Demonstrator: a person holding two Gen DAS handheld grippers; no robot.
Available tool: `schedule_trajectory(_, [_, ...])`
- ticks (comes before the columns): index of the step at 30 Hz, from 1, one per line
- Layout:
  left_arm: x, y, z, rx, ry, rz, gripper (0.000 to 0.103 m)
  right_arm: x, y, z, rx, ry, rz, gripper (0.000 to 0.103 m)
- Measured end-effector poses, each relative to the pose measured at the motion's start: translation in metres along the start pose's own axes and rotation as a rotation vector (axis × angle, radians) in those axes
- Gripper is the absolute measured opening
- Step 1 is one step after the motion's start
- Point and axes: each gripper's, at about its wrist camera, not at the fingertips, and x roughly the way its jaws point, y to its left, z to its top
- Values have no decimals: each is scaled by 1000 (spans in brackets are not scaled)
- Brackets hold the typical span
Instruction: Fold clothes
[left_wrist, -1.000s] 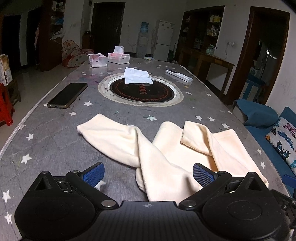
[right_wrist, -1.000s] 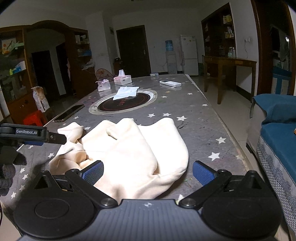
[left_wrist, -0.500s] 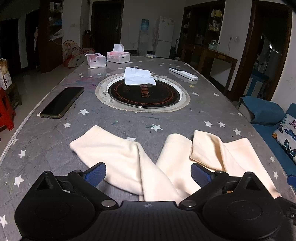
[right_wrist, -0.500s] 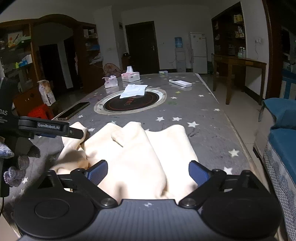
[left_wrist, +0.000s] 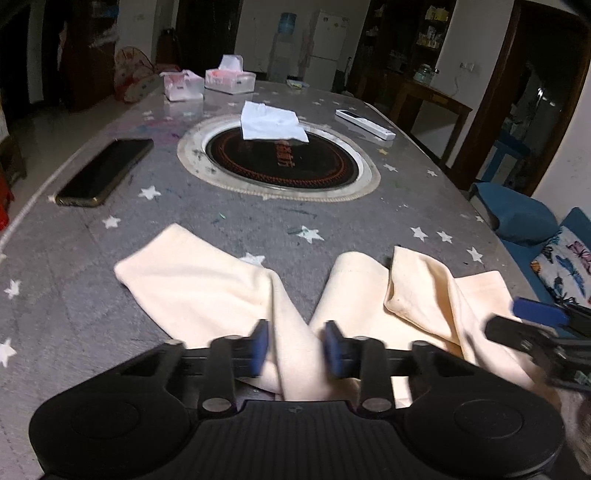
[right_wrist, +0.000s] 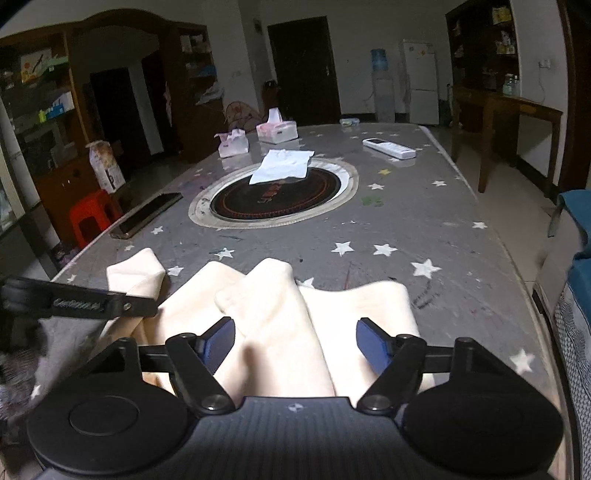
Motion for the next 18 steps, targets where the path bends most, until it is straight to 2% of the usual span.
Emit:
schedule_trajectory(4, [-2, 1, -1, -1, -10, -12, 15, 22, 2, 7, -9, 29, 20, 62])
schedule_trajectory(6, [-4, 2, -1, -2, -18, -14, 12, 32, 2, 8, -10, 43, 26, 57])
schedule_trajectory(8, [-7, 3, -2, -3, -25, -16, 12, 41, 2, 9, -4, 61, 39, 44])
schedule_trajectory(10, [-10, 6, -3, -6, -32, -16, 11, 47, 3, 8, -3, 76, 48, 37])
schedule_trajectory(12, [-14, 8, -5, -8, -38, -16, 10, 47, 4, 7, -8, 75, 40, 29])
schedule_trajectory(14, [-18, 11, -7, -11, -45, -17, 10, 43, 2, 8, -5, 69, 44, 16])
schedule_trajectory(18, [-28, 15, -10, -22, -69, -14, 9, 23, -2, 7, -11, 24, 16, 10])
